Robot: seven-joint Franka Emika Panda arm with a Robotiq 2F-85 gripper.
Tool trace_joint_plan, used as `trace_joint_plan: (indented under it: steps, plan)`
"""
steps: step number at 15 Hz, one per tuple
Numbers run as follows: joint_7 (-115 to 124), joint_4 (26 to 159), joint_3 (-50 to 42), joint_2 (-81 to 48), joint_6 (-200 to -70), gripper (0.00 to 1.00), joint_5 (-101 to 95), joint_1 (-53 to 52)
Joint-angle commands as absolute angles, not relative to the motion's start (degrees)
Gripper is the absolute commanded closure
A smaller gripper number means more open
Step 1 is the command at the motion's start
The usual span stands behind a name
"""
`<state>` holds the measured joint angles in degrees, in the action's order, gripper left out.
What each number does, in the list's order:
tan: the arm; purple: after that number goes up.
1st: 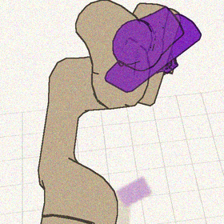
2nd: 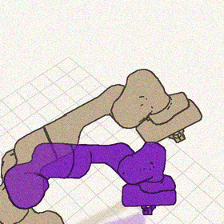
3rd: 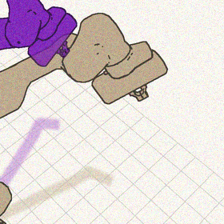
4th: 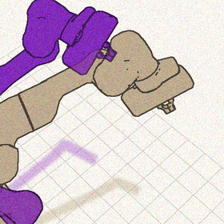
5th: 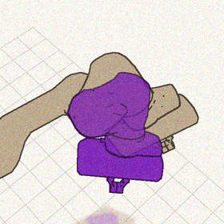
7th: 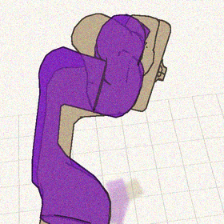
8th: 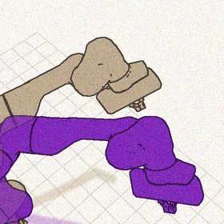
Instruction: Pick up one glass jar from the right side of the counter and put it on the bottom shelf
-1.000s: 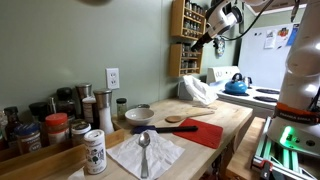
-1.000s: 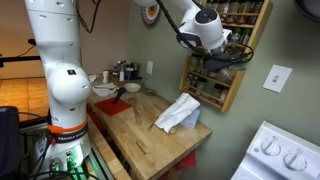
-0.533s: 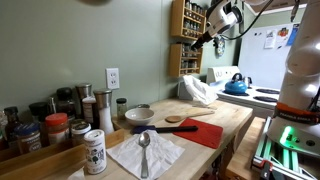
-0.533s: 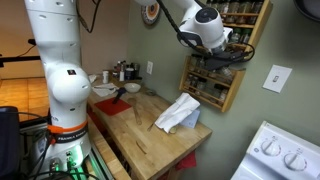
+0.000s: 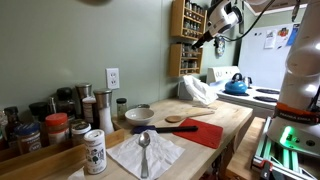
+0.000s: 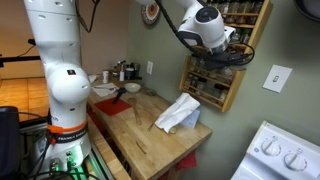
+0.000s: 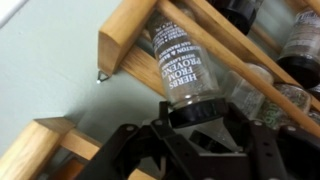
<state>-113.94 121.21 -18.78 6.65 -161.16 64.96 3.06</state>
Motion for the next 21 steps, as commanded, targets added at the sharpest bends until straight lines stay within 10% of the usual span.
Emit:
trace_joint_plan:
  steps: [1,21]
  plan:
    - [-109.44,120.6,-19.36,6.18,-161.96,0.67,65.71,3.86]
    - [-66.22,117.54,-17.4,3.49,-164.8,0.67,52.4,5.38]
